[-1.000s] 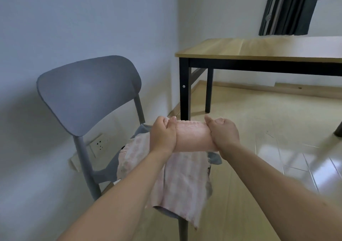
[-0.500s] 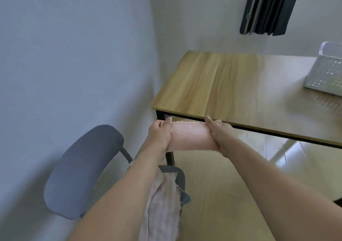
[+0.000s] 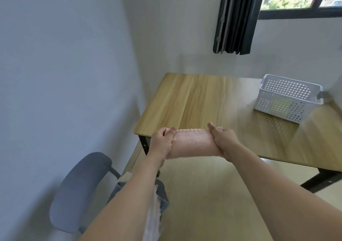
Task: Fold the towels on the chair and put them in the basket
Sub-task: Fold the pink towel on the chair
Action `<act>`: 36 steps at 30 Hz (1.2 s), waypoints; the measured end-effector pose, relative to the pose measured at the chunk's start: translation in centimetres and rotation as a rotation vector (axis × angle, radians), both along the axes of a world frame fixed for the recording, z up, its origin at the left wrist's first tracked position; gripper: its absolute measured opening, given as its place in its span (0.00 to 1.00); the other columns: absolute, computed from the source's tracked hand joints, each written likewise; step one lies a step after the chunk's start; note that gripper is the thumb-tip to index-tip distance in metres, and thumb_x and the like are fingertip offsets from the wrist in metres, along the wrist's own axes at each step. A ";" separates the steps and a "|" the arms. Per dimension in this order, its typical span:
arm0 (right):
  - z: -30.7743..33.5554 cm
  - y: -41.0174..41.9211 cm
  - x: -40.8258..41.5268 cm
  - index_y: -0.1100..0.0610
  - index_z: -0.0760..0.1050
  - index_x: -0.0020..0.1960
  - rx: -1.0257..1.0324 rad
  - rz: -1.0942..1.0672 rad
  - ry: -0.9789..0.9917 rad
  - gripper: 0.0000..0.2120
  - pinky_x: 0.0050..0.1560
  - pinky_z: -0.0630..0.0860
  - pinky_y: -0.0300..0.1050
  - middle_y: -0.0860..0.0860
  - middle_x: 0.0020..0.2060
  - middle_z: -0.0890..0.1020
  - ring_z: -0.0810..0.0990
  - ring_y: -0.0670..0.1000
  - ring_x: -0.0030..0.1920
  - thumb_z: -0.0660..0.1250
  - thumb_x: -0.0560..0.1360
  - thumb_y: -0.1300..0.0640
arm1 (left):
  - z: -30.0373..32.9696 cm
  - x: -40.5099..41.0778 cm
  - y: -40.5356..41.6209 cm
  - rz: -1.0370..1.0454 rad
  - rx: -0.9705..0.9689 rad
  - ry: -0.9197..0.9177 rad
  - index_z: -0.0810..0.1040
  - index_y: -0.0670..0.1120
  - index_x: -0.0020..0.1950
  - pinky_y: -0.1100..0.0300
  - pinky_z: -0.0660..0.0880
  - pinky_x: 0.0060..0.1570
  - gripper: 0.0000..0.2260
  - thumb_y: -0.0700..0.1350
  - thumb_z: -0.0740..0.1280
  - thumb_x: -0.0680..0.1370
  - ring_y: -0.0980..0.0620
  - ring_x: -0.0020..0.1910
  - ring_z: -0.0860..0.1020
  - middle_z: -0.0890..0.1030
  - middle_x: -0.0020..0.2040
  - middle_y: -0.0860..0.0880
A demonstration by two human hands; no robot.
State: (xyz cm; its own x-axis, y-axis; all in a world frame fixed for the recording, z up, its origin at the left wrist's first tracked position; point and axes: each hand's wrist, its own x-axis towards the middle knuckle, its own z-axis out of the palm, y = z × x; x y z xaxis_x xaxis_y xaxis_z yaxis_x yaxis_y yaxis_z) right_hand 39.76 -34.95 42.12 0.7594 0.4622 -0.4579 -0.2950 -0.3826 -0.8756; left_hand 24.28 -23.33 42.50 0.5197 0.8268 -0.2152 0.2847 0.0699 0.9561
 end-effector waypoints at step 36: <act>8.2 -10.8 60.9 0.60 0.78 0.55 -0.190 0.763 -0.989 0.15 0.46 0.70 0.43 0.56 0.51 0.81 0.77 0.56 0.51 0.56 0.74 0.66 | 3.6 55.1 -16.3 -0.140 0.313 0.124 0.77 0.46 0.46 0.57 0.69 0.35 0.03 0.45 0.65 0.76 0.53 0.35 0.72 0.78 0.39 0.46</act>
